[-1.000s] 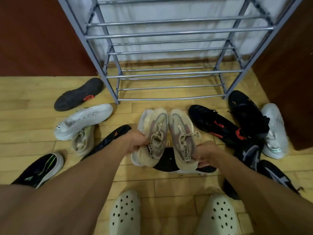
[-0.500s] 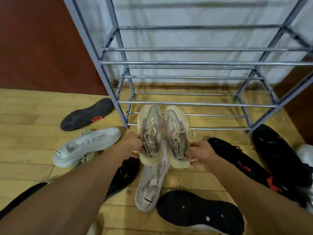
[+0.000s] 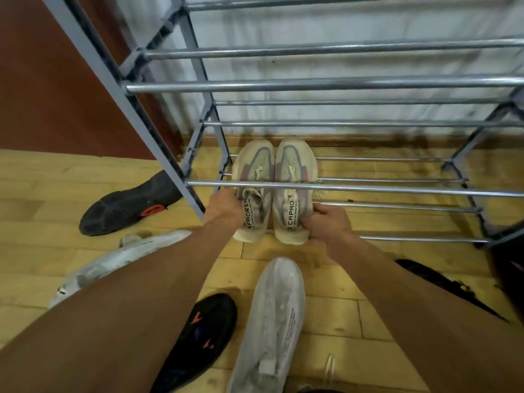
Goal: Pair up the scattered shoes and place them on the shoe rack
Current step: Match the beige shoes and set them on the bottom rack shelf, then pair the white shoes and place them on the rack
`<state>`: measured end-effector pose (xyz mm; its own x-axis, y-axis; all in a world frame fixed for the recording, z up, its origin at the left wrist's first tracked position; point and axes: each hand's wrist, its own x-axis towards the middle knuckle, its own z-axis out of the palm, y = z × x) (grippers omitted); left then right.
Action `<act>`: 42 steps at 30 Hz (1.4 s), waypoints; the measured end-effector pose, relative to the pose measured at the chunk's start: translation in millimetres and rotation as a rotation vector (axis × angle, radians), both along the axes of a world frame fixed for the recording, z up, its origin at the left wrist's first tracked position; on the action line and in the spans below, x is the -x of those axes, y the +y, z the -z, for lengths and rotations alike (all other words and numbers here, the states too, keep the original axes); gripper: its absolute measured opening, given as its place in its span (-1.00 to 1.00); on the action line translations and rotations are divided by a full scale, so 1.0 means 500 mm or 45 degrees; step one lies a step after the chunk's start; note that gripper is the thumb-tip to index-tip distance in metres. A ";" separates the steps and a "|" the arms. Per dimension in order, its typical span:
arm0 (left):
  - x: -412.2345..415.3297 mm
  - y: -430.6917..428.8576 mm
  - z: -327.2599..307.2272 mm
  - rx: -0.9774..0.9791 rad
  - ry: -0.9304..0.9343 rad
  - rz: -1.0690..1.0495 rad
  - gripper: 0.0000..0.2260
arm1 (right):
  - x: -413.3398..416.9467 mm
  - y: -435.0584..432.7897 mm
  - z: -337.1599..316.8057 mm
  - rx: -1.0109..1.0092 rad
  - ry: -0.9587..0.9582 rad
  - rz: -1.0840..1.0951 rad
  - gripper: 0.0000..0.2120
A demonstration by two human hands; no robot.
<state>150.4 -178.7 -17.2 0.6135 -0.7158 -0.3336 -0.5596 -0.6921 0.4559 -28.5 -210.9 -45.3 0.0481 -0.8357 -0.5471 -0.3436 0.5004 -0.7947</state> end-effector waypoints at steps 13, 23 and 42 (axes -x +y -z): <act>0.061 0.082 -0.009 0.312 0.321 -0.207 -0.64 | 0.036 0.070 -0.053 0.221 0.342 -0.363 -0.69; 0.186 0.309 -0.177 -0.194 0.464 0.428 -0.64 | 0.168 0.265 -0.187 0.050 0.648 -1.032 -0.44; 0.385 0.538 0.031 -0.494 -0.218 1.237 -0.16 | 0.426 0.526 -0.069 0.115 1.083 -1.340 -0.11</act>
<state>-42.2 90.4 -32.6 -0.1043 -0.7870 -0.6081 -0.9867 0.0054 0.1623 -241.5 51.9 -10.8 0.3582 -0.6469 -0.6732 -0.9250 -0.3438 -0.1618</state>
